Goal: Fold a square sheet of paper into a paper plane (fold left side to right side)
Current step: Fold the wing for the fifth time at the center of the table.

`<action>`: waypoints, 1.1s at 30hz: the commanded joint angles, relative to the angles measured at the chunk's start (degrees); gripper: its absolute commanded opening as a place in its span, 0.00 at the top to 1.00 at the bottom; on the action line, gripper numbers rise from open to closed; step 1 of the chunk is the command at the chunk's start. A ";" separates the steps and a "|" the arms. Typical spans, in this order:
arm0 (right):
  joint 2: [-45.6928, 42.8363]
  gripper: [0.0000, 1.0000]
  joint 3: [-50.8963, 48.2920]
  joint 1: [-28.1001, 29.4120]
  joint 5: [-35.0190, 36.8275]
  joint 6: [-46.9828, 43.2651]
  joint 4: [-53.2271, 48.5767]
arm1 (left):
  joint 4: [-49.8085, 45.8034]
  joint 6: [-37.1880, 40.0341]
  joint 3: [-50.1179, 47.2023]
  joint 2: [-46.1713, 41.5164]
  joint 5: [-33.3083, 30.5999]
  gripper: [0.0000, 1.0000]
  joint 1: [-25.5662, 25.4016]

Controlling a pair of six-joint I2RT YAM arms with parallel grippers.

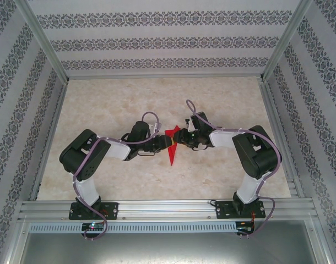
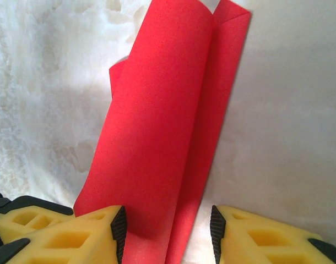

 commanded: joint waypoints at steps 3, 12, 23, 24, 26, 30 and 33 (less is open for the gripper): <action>3.04 0.53 -0.27 1.27 2.30 -1.56 -2.32 | -1.60 2.02 2.10 2.23 0.47 0.65 1.12; 0.67 0.51 -0.04 0.55 0.46 -1.57 -1.10 | -7.44 6.45 2.80 1.54 -2.12 0.96 1.92; -0.48 0.34 3.83 -2.51 -3.09 2.45 1.81 | -9.82 10.06 3.35 1.65 -1.67 1.00 2.52; 0.04 0.32 4.37 -2.51 -3.06 3.07 2.02 | -9.87 10.03 3.33 1.71 -1.69 1.00 2.52; 0.93 0.30 5.31 -2.38 -2.97 3.81 2.56 | -9.76 10.06 3.41 1.83 -1.44 1.00 2.52; 3.21 0.29 7.14 -2.20 -2.65 4.71 2.22 | -9.72 10.06 3.62 1.94 -1.30 1.00 2.52; 4.54 0.29 8.03 -1.98 -2.86 4.85 2.24 | -9.96 10.01 3.75 1.98 -1.30 1.00 2.52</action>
